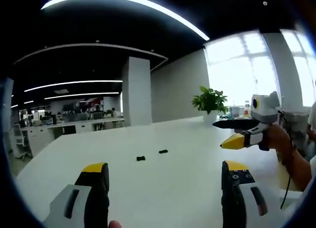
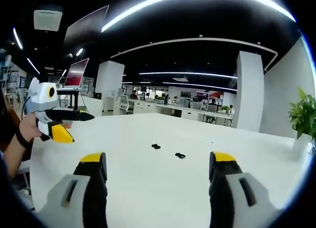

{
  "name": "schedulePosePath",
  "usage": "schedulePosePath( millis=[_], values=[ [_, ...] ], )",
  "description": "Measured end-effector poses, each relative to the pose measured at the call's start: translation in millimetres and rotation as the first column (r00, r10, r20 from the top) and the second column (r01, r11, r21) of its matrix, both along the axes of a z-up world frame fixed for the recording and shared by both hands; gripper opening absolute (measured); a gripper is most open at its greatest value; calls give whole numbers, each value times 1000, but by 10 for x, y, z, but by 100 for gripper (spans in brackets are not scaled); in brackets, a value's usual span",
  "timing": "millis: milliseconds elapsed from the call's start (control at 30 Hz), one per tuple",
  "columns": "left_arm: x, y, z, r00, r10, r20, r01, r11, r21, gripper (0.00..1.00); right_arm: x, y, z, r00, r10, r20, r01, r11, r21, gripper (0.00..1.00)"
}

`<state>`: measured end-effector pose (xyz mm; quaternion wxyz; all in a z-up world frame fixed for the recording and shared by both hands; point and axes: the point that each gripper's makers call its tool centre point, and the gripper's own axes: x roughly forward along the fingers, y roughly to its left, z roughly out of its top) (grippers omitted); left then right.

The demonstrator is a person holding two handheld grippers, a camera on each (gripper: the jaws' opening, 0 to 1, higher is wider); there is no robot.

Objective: Snap the two parts of the plastic buckle together until the buckle closes and remains connected.

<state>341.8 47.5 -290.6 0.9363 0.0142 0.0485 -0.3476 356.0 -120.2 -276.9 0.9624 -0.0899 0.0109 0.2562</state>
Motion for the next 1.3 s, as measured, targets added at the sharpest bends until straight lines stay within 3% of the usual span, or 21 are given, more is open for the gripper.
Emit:
schedulePosePath(
  millis=[300,633,1300],
  values=[
    [62,-44,51,1000,-11,14,11,1000,2,96,90,-30,-60,1000,-8,-20,8,1000,-16,85],
    [149,-86,73,1000,-13,6,13,1000,-5,95,172,42,45,1000,5,-1,-6,1000,-8,84],
    [344,-194,80,999,-30,-16,30,1000,4,96,379,-12,39,1000,-5,-13,5,1000,-2,83]
  ],
)
